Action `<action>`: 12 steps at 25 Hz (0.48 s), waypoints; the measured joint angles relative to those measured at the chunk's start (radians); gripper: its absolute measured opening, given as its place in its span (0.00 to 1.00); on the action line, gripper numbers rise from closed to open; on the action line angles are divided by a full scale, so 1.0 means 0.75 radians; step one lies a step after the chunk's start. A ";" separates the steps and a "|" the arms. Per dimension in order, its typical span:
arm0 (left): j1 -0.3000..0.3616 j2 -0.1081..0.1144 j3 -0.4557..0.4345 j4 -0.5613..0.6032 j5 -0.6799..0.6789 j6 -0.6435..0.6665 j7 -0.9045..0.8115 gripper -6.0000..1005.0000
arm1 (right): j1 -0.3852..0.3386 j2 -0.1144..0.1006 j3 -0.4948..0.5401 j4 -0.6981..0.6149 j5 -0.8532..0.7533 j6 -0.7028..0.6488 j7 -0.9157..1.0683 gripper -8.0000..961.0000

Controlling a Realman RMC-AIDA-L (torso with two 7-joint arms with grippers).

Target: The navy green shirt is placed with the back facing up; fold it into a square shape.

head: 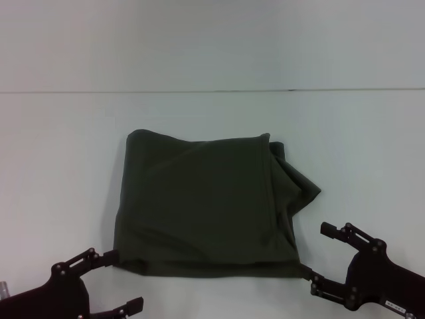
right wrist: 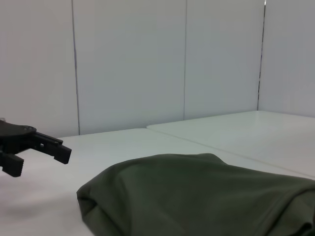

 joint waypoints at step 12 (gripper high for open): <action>-0.012 0.002 0.000 -0.015 -0.010 0.000 0.001 0.92 | 0.003 0.000 0.003 0.002 0.000 -0.008 0.000 0.92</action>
